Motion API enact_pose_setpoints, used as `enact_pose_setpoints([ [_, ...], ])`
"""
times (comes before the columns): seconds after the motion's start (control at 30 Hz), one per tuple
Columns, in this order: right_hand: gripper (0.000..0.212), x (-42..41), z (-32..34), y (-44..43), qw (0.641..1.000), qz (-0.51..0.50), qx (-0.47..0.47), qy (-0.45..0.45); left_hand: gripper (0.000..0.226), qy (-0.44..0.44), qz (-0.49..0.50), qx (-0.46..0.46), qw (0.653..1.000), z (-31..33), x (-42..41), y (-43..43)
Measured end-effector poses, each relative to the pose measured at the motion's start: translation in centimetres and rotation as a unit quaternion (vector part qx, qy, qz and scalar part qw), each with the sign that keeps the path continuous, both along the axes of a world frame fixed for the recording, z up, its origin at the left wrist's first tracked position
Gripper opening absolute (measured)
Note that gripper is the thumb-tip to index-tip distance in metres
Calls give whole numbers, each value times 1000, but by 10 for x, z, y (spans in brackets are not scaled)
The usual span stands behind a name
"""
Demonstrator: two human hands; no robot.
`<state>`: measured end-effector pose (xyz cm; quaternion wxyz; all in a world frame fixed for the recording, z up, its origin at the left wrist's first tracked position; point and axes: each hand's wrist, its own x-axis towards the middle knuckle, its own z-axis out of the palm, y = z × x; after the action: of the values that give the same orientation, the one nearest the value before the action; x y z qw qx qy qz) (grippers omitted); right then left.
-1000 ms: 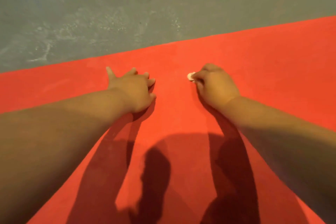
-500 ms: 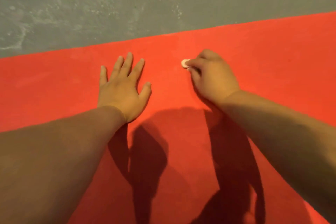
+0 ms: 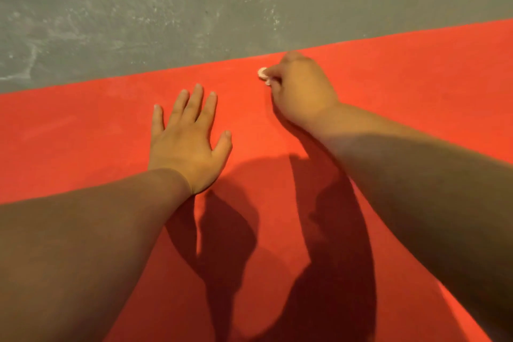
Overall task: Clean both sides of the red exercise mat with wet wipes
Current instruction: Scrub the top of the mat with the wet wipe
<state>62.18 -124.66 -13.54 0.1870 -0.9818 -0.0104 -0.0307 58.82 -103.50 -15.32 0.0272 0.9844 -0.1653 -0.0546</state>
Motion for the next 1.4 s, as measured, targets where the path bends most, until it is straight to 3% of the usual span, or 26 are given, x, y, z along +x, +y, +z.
enact_pose_setpoints([
  [0.1, 33, 1, 5, -80, 977, -210, -25, -6, 80, -2, 0, 4, 1000, 0, -1, 0],
  [0.17, 35, 6, 2, -88, 961, -276, -14, 12, 80, 1, -2, 7, 1000, 0, -1, -1],
  [0.23, 33, 14, 0, -50, 970, -242, -1, 14, 80, 5, -1, 6, 1000, 1, -1, -2],
  [0.33, 32, 22, -2, 28, 995, -97, 19, 8, 81, 7, 1, 15, 1000, 3, -1, -2],
  [0.43, 33, 21, 0, 45, 1000, -1, 11, -2, 82, 18, 4, 14, 1000, 3, 0, -2],
  [0.5, 34, 19, 1, 12, 1000, -22, 8, 5, 82, 19, 5, 13, 1000, 3, 1, -1],
  [0.67, 36, 5, 5, -88, 966, -257, -22, 10, 82, 20, 3, 12, 1000, 2, 1, -1],
  [0.77, 31, 15, 1, -45, 978, -204, -34, 20, 82, 19, 1, 13, 1000, 2, 1, -2],
  [0.93, 29, 15, -4, 17, 1000, 5, -15, -14, 81, 6, -6, 11, 1000, 2, 2, -2],
  [1.1, 32, -11, 11, -92, 976, -194, -98, 33, 79, -4, -16, 7, 1000, 1, 3, -1],
  [1.17, 33, -24, 14, -98, 967, -234, -92, 51, 78, -2, -15, 9, 1000, -2, 3, 0],
  [1.27, 29, -40, 6, -46, 987, -150, -50, 19, 77, -5, -9, -9, 1000, 1, 2, 0],
  [1.4, 27, -90, -5, 20, 999, 33, 6, -34, 66, 4, -14, -4, 1000, 6, 1, -1],
])
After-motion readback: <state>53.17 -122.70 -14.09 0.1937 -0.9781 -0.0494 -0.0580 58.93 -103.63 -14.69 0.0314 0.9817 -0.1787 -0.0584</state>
